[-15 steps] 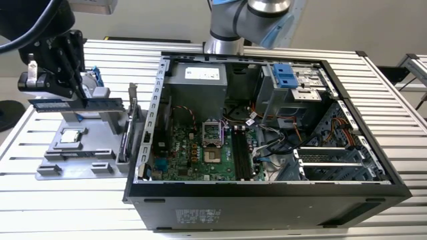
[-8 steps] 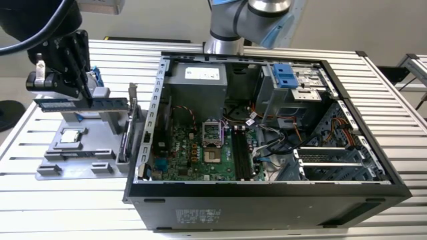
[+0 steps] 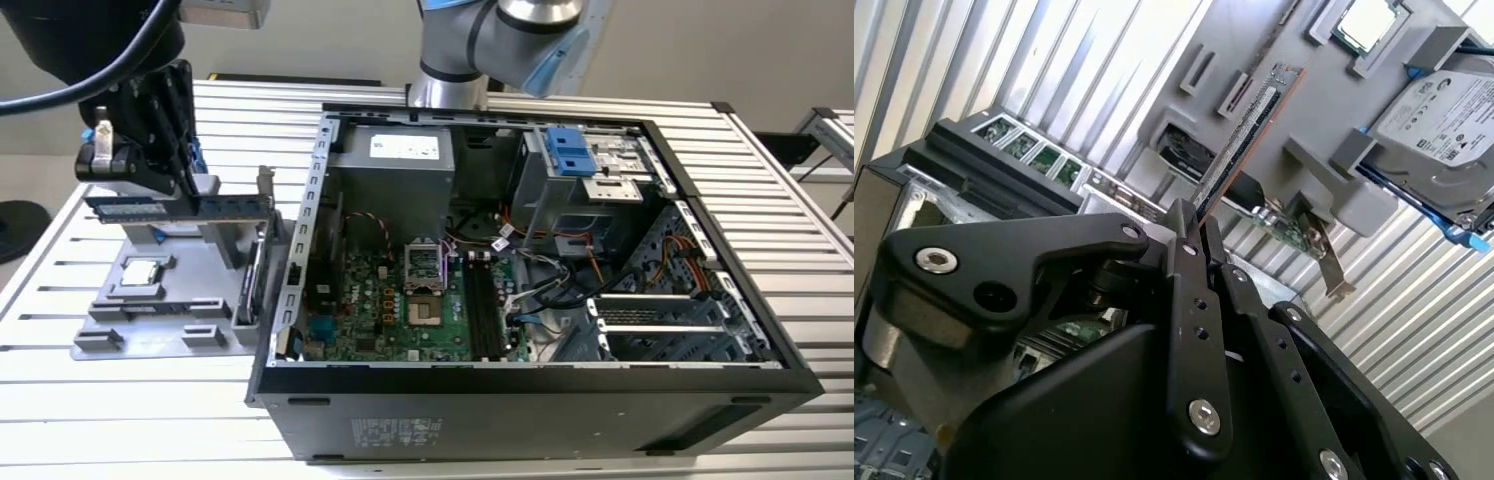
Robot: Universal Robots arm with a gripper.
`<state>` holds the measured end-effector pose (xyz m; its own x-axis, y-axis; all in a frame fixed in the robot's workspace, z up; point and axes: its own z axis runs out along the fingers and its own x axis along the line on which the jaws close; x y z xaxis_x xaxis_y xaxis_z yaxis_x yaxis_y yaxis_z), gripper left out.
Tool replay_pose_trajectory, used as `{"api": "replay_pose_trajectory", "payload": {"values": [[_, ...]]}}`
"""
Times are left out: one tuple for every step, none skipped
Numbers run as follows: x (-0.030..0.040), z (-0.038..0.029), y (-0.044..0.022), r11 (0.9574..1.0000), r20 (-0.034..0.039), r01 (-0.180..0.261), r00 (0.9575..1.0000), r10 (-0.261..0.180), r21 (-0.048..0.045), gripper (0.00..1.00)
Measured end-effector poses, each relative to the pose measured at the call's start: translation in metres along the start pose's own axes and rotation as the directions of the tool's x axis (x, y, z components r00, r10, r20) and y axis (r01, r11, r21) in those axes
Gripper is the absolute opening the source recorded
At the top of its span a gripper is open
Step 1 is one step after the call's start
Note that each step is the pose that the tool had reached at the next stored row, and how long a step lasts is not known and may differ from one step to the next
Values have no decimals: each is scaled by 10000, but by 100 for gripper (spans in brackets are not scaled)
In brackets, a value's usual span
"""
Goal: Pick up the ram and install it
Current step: 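Pick up the ram and move it above insertion slot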
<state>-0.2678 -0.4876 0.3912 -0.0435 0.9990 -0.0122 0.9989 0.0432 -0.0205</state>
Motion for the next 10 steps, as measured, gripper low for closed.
{"api": "replay_pose_trajectory", "payload": {"values": [[1,-1,11,10000,1,0,10000,0,1,0],[1,-1,23,10000,0,0,10000,0,0,0],[2,-1,35,10000,0,0,10000,0,0,0],[2,-1,46,10000,0,0,10000,0,0,0],[3,-1,58,10000,-1,-1,10000,1,0,0],[4,-2,69,10000,0,0,10000,0,0,0],[4,-2,81,10000,1,0,10000,0,1,0],[5,-2,91,10000,0,-1,10000,1,0,0],[5,-2,102,10000,0,0,10000,0,1,0],[5,-3,114,10000,0,-1,10000,1,0,0]]}}
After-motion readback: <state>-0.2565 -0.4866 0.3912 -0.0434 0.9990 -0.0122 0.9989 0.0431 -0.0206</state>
